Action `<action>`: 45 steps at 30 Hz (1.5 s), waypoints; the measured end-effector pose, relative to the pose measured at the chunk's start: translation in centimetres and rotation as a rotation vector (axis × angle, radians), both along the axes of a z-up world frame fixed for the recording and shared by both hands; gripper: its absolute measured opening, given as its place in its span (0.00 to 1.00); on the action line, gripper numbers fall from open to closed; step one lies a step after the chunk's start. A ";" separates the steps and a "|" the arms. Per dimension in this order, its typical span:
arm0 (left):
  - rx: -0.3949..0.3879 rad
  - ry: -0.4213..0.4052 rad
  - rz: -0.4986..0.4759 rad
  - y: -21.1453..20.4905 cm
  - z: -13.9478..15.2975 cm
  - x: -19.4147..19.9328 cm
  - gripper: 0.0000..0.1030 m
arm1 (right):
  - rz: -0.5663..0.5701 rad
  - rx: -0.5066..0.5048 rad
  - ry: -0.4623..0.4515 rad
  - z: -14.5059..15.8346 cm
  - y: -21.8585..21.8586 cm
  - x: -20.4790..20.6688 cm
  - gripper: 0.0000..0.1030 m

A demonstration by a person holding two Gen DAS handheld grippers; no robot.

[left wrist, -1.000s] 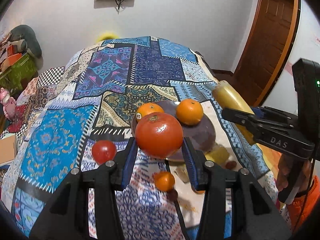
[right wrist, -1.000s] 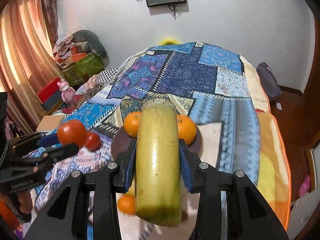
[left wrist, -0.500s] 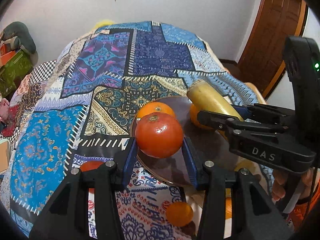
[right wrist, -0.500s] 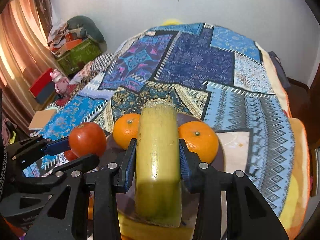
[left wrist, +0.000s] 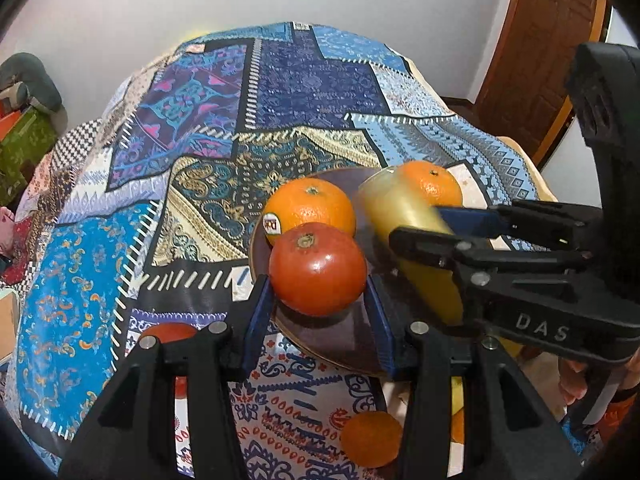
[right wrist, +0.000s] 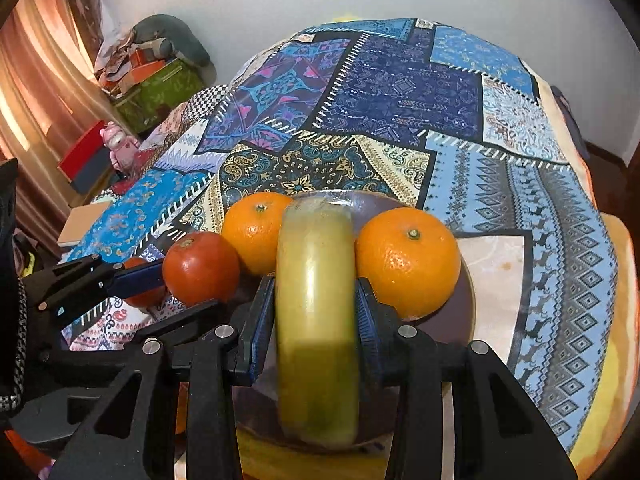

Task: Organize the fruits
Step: 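Lower the gourd between the oranges with the right gripper while the left gripper sets the tomato on the plate, then grasp a second red tomato with the left gripper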

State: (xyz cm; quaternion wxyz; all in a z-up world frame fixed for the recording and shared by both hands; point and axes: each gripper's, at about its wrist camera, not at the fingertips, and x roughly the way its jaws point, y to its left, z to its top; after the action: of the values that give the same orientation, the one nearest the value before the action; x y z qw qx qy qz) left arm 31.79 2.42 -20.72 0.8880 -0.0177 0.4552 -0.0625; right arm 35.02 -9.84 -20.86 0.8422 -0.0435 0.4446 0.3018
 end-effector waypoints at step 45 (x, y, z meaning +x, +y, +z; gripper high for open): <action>-0.009 0.088 0.150 8.4 -1.3 -3.6 0.57 | -0.087 -0.025 0.034 -2.7 -8.8 -9.2 0.40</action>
State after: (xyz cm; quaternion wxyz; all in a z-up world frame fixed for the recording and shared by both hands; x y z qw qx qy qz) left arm 28.23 10.84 -22.07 0.8692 -0.0584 0.4909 0.0028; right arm 25.83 -18.64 -23.59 0.8462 -0.0295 0.4641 0.2601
